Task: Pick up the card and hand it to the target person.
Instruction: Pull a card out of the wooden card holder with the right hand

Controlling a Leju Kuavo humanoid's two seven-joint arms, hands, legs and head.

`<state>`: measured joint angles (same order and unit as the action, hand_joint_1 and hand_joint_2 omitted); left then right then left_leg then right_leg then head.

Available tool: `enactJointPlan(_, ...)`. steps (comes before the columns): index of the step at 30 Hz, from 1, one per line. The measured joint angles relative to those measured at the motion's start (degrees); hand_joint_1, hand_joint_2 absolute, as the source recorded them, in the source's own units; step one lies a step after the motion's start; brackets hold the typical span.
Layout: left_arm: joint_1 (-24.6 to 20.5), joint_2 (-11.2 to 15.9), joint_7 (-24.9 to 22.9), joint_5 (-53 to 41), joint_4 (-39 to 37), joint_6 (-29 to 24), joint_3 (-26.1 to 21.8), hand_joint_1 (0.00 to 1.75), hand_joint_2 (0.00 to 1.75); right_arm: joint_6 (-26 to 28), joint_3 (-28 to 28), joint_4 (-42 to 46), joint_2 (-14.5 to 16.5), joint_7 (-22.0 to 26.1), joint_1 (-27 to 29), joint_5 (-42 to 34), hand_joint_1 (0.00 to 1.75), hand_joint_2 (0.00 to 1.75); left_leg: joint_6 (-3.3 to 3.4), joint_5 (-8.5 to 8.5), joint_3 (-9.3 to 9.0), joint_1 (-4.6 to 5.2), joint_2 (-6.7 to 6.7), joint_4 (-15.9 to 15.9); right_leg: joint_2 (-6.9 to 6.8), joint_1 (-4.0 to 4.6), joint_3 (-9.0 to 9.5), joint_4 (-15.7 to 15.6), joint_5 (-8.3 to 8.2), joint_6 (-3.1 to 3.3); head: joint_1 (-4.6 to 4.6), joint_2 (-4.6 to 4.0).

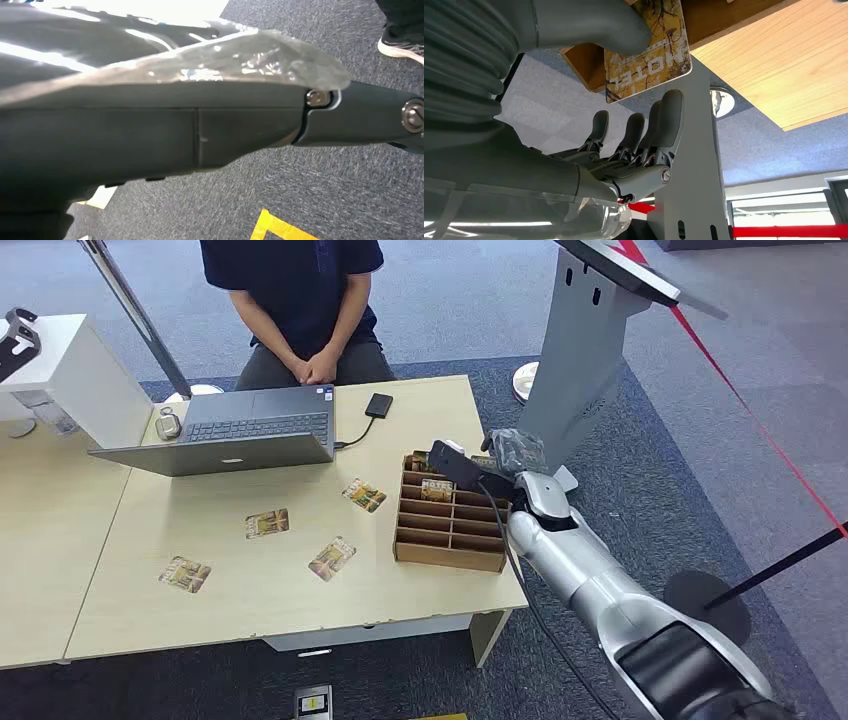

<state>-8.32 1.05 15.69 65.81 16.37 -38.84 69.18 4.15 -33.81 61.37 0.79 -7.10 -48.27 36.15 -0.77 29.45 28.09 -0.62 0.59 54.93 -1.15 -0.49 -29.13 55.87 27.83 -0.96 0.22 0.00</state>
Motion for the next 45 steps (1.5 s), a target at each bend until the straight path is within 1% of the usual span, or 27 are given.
enactJointPlan(45, 0.0, 0.0, 0.0, 0.0, 0.0, 0.0, 0.0, 0.0, 0.0, 0.2, -0.8, -2.9, 1.6, 1.0, -0.3, -0.8, 1.71, 1.75, 0.0, 0.0, 0.0, 0.0, 0.01, 0.0, 0.0, 0.0, 0.0, 0.0, 0.0, 0.0, 0.0, 0.0)
